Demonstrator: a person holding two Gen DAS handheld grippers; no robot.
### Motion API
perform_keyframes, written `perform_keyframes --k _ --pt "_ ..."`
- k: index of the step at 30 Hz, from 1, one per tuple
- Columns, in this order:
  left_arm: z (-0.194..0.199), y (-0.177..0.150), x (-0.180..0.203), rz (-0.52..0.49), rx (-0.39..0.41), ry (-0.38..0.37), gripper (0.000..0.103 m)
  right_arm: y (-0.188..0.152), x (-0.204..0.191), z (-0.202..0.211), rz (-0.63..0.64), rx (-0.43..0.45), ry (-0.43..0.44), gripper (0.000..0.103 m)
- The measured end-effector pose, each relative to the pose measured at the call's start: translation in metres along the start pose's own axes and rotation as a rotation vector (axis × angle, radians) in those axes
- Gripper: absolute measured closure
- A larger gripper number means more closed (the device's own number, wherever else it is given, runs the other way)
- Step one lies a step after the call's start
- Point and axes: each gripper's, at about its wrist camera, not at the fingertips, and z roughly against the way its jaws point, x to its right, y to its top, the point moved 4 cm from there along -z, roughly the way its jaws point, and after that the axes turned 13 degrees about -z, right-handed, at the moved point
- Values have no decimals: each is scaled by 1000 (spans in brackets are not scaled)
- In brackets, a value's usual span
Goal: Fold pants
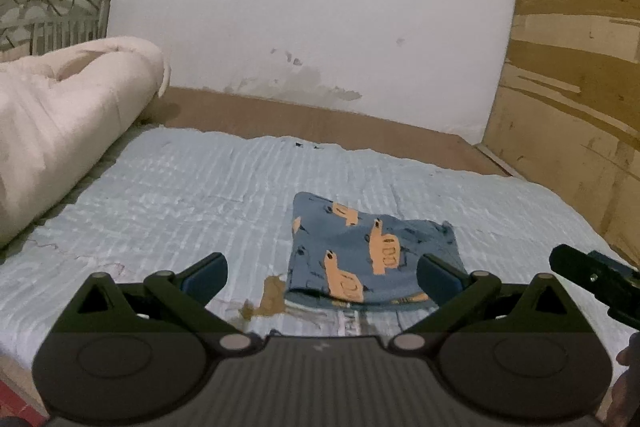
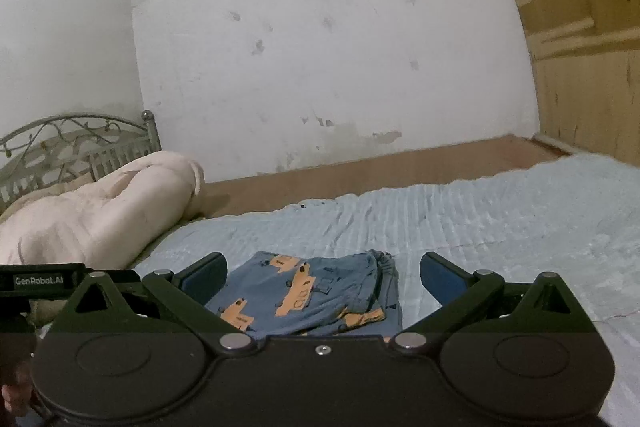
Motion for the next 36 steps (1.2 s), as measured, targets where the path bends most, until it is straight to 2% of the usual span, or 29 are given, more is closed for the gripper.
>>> perform_keyframes --k 8,15,25,36 --pt "27 -23 7 -31 22 25 1 -16 -8 39 46 43 -21 1" --pt "34 -42 8 -47 23 46 1 -37 -5 60 85 58 -50 1" --pt "31 -71 19 -114 10 34 1 -68 7 67 95 44 -110 1" --pt "26 -80 21 -118 -13 27 1 -75 17 68 87 36 -136 1"
